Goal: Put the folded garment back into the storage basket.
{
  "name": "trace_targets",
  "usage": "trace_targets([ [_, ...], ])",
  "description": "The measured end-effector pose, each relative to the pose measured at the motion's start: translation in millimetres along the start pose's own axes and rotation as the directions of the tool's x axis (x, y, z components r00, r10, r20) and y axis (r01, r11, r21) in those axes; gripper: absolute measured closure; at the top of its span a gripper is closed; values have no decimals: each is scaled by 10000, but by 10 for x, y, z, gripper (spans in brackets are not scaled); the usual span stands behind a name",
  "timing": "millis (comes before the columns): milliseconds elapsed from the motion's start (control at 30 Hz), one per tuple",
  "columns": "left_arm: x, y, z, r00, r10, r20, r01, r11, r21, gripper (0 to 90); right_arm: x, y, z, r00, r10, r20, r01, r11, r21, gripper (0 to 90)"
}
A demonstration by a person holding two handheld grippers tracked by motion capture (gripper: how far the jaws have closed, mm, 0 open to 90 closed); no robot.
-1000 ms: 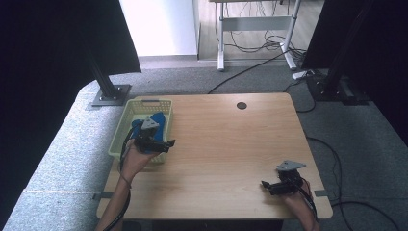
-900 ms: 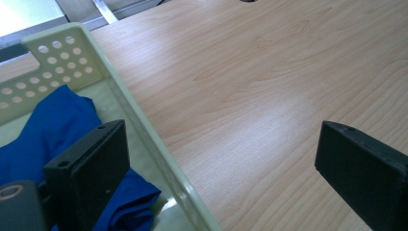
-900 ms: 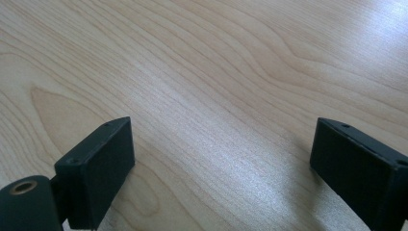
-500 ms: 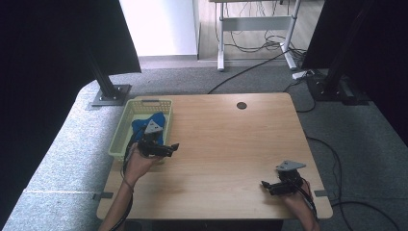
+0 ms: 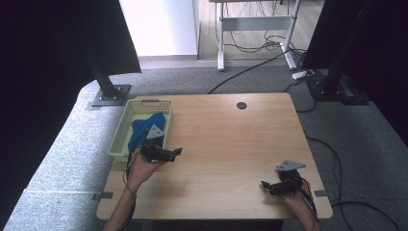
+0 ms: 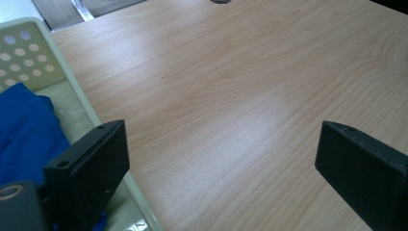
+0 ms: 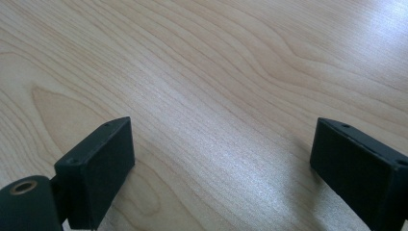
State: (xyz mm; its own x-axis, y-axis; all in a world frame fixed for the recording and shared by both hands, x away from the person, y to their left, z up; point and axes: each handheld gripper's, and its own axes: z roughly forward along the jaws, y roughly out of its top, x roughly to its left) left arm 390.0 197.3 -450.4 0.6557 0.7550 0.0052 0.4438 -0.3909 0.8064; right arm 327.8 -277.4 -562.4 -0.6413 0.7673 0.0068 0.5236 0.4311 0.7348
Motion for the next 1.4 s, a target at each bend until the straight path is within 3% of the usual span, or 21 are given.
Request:
trace_targets([
  [800,-353,-354,183,9965,161,825,-165,9999,43,48,1,-1,-1,10000,2,-1,-2,10000,1,82],
  [1000,-390,-437,226,9960,217,871,-223,9997,64,47,1,-1,-1,10000,-1,-2,1,10000,2,82],
  [1400,-403,-695,306,9953,-129,955,100,9995,305,47,1,-1,-1,10000,-2,-1,2,10000,2,82],
])
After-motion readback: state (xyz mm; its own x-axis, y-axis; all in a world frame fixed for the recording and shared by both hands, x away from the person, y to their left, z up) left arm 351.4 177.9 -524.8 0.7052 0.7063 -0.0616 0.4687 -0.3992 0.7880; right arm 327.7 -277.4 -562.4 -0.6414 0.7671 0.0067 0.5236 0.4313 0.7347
